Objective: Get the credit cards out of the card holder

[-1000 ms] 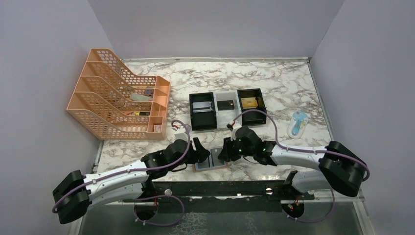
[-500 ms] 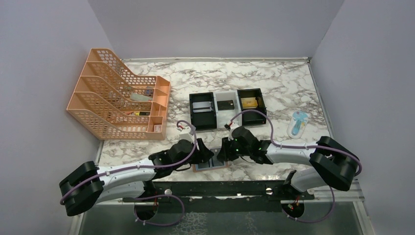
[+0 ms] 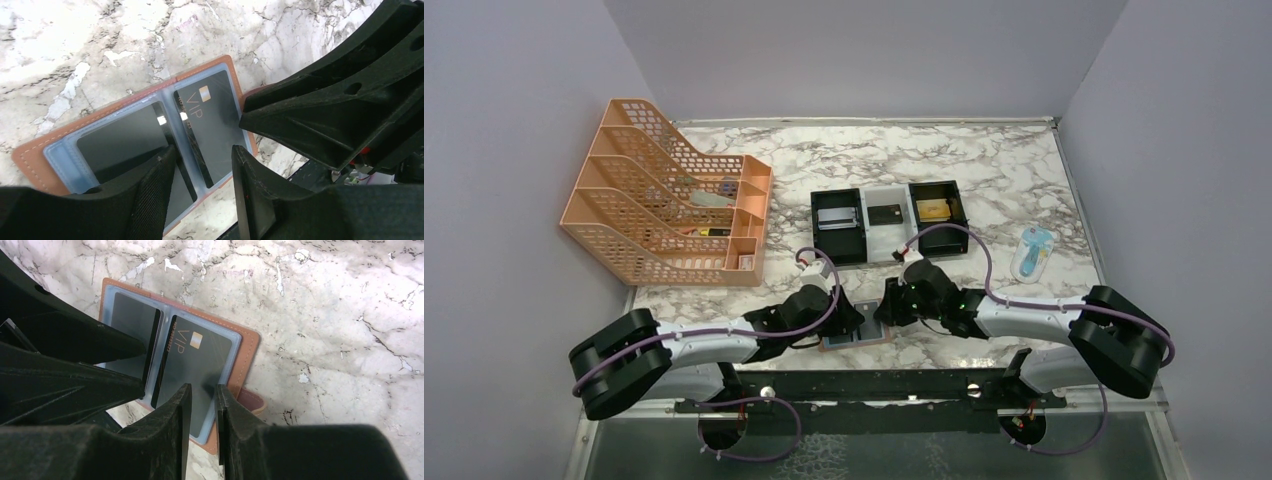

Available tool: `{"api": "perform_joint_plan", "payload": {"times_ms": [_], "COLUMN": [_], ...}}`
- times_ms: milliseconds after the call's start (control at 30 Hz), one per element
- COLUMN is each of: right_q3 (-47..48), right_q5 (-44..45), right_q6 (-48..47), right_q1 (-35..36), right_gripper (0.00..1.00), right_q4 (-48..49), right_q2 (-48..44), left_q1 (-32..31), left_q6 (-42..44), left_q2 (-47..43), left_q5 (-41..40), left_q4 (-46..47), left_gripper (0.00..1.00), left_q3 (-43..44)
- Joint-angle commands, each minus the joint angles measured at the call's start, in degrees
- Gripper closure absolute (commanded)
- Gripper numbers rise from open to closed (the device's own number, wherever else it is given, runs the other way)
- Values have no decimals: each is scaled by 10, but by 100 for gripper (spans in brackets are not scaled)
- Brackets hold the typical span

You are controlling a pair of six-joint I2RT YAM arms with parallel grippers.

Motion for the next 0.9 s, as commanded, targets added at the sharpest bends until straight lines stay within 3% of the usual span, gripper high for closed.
{"api": "perform_joint_plan", "payload": {"times_ms": [0, 333, 867], "right_q3": [-9, -29, -31], "right_q5": [22, 39, 40], "right_q6": [21, 26, 23], "right_q1": [0, 0, 0], "right_gripper": [77, 80, 80], "right_q4": [7, 4, -3], "right_q2": [8, -3, 2], "left_q1": [1, 0, -7], "left_q6": [-8, -20, -55], "left_q2": [18, 65, 64], "left_q5": [20, 35, 15], "left_q4": [64, 77, 107], "left_gripper": [53, 58, 64], "left_q3": [-1, 3, -26]}}
